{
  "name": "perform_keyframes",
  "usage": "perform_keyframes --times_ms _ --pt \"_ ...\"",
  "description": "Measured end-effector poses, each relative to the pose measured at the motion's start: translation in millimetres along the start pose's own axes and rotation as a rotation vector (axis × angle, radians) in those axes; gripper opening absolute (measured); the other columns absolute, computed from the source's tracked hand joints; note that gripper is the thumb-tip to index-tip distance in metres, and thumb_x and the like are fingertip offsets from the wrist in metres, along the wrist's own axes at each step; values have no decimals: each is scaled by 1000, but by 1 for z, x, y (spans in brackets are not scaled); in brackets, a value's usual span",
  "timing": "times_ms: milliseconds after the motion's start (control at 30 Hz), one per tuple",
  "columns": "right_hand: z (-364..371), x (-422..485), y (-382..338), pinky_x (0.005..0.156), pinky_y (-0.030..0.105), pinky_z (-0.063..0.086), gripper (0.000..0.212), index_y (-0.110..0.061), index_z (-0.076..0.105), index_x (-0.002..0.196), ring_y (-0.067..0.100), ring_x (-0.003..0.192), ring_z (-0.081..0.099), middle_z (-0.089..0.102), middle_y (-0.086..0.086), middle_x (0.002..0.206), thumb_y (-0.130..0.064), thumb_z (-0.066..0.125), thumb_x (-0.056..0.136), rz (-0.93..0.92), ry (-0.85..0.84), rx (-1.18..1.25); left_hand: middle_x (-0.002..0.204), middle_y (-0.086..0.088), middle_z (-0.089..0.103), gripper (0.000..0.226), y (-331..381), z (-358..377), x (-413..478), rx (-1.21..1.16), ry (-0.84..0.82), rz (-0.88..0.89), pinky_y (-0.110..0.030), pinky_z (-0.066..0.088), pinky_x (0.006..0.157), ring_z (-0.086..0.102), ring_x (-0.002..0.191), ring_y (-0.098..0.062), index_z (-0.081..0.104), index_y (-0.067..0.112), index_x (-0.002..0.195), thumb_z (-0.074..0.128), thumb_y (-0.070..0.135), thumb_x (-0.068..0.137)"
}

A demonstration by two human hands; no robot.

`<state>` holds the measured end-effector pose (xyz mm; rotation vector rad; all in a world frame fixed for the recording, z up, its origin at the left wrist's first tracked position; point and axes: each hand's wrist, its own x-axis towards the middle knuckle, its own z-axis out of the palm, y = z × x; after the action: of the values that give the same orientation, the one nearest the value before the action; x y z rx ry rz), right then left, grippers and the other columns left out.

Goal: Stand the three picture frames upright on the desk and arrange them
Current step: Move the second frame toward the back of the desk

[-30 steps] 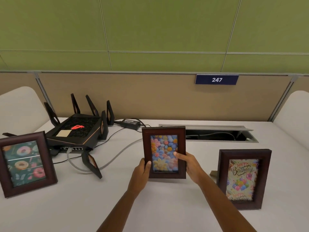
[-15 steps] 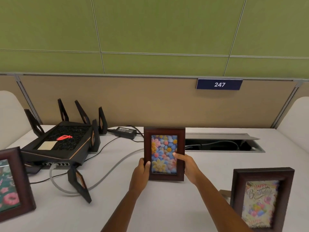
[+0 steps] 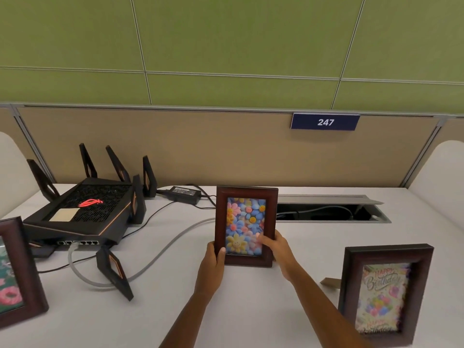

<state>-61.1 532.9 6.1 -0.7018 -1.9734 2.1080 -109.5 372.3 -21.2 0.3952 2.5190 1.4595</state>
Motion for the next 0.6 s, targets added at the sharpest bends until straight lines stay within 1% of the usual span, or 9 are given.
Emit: perform_keyframes --times_ms 33,100,133,200,300,433,500,600 --pt "0 -4 6 72 23 56 39 -17 43 123 18 96 62 56 8 124 -22 57 87 -14 25 -47 129 -14 55 36 -2 2 -4 6 3 4 -36 52 95 56 116 -24 39 5 127 36 25 98" --pt "0 -15 18 91 37 50 59 -12 30 136 27 115 54 47 12 137 -23 59 85 -22 90 -130 137 -12 50 43 -5 4 -12 71 42 20 -36 47 102 50 124 -24 33 8 136 39 26 97" --pt "1 -22 22 98 41 46 65 -11 25 139 29 123 49 43 13 141 -23 60 85 -25 114 -159 140 -11 47 48 -7 6 -16 126 71 22 -37 44 105 47 128 -24 30 8 139 40 27 97" --pt "4 -34 30 105 43 39 71 -11 18 142 30 132 39 34 13 147 -23 60 86 -24 156 -208 149 -9 36 55 -10 8 -26 253 111 -9 -36 37 111 37 136 -24 21 11 144 39 32 96" --pt "10 -54 39 110 41 31 69 -12 17 142 28 137 31 27 11 151 -24 57 88 -24 243 -297 156 -5 21 61 -15 13 -40 390 109 -58 -34 26 115 22 143 -24 10 15 147 33 39 96" --pt "18 -78 49 112 35 28 61 -14 19 142 24 138 28 26 8 152 -25 51 91 -47 311 -499 158 -5 15 63 -17 16 -53 501 115 -49 -31 20 117 18 145 -23 6 15 147 29 43 96" --pt "20 -89 52 113 34 26 60 -14 16 142 22 140 25 23 7 153 -28 47 92 -47 289 -601 158 -5 14 63 -17 18 -61 538 124 -40 -29 17 118 17 145 -22 5 13 147 28 42 96" --pt "17 -105 57 115 31 21 59 -15 11 143 19 142 19 15 3 155 -31 40 94 -45 207 -725 158 -6 11 62 -19 22 -76 625 116 0 -28 11 119 14 146 -19 3 10 147 24 41 97"
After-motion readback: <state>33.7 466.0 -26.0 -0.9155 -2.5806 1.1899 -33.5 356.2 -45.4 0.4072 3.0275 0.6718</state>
